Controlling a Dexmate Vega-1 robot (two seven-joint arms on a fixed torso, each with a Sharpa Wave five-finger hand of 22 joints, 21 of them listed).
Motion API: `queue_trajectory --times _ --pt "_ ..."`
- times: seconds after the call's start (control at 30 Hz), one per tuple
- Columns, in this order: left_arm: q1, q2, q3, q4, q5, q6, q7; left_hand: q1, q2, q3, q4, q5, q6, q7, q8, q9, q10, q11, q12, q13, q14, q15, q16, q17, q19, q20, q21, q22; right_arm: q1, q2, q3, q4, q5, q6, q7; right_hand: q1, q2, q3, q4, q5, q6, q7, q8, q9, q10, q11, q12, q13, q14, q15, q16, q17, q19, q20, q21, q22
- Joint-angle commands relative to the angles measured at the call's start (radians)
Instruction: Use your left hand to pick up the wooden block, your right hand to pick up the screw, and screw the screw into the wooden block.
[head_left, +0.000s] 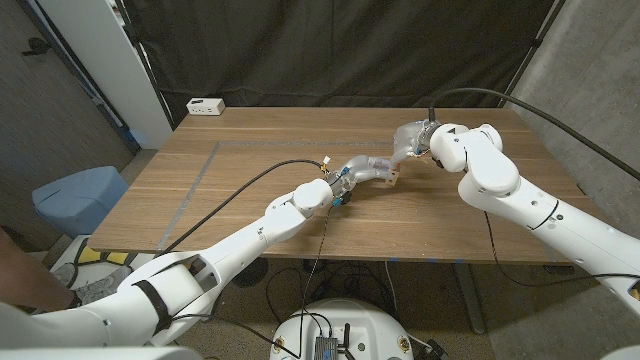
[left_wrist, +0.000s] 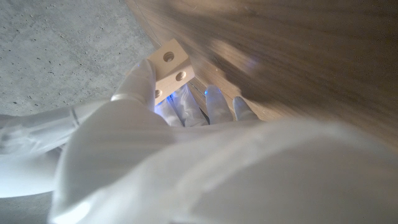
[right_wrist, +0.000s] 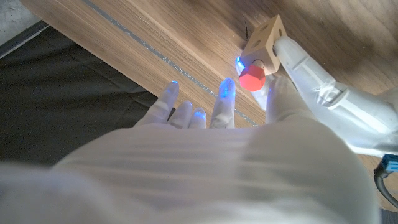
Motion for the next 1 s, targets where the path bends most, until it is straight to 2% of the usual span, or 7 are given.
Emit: queue_trajectory --times 0.03,0.07,0.6,0.8,1.0 --pt "0.003 0.002 0.001 -0.009 0.004 0.006 0.006 -0.008 0.013 0.033 0.024 0.004 0.041 0.03 0.007 0.005 0.011 0.0 0.007 0.038 0.005 -0.031 0.001 0.002 0.006 0.0 0.003 0.004 0.009 -0.022 0.0 -0.012 0.02 0.008 0.019 0.028 -0.002 0.016 -0.002 0.003 -0.009 -0.01 -0.006 0.002 -0.015 0.001 0.003 0.004 -0.008 0.001 0.001 0.0 -0.006 0.0 0.002 0.002" --pt "0.003 0.001 0.001 -0.008 0.003 0.004 0.005 -0.007 0.012 0.033 0.023 0.004 0.041 0.03 0.007 0.005 0.011 0.0 0.007 0.038 0.005 -0.03 0.001 0.002 0.006 0.0 0.003 0.004 0.01 -0.024 -0.001 -0.012 0.019 0.009 0.019 0.044 -0.003 0.022 -0.004 0.003 -0.012 -0.014 -0.007 0.001 -0.025 -0.012 0.002 0.004 -0.011 0.001 0.002 0.0 -0.008 0.001 0.002 0.002" --pt "0.002 0.0 0.003 -0.012 0.006 0.005 0.005 -0.01 0.012 0.033 0.024 0.003 0.041 0.032 0.007 0.004 0.012 0.001 0.008 0.037 0.005 -0.029 0.001 0.002 0.004 0.0 0.003 0.004 0.012 -0.031 -0.004 -0.012 0.001 0.017 0.023 0.12 -0.017 0.046 -0.002 0.006 0.0 -0.046 0.004 0.002 -0.035 -0.054 0.01 0.003 -0.025 -0.024 0.006 0.0 -0.011 -0.007 0.003 0.002" --pt "0.003 0.0 0.004 -0.016 0.008 0.005 0.007 -0.012 0.012 0.034 0.025 0.003 0.039 0.032 0.006 0.004 0.013 0.0 0.008 0.038 0.006 -0.031 0.001 0.002 0.004 0.0 0.003 0.004 0.006 -0.032 0.001 -0.014 0.004 0.02 0.019 0.127 -0.019 0.049 0.001 0.006 0.013 -0.05 0.011 0.003 -0.034 -0.057 0.012 0.003 -0.024 -0.025 0.008 0.001 -0.01 -0.01 0.004 0.002" --pt "0.007 0.003 0.004 -0.024 0.009 0.011 0.008 -0.015 0.013 0.034 0.027 0.003 0.04 0.032 0.006 0.004 0.012 0.002 0.008 0.038 0.005 -0.031 0.001 0.003 0.004 0.0 0.003 0.004 -0.005 -0.034 0.009 -0.017 0.006 0.02 0.003 0.138 -0.016 0.054 0.006 0.007 0.046 -0.048 0.029 0.007 -0.025 -0.062 0.017 0.003 -0.018 -0.031 0.013 0.003 -0.003 -0.015 0.007 0.002"
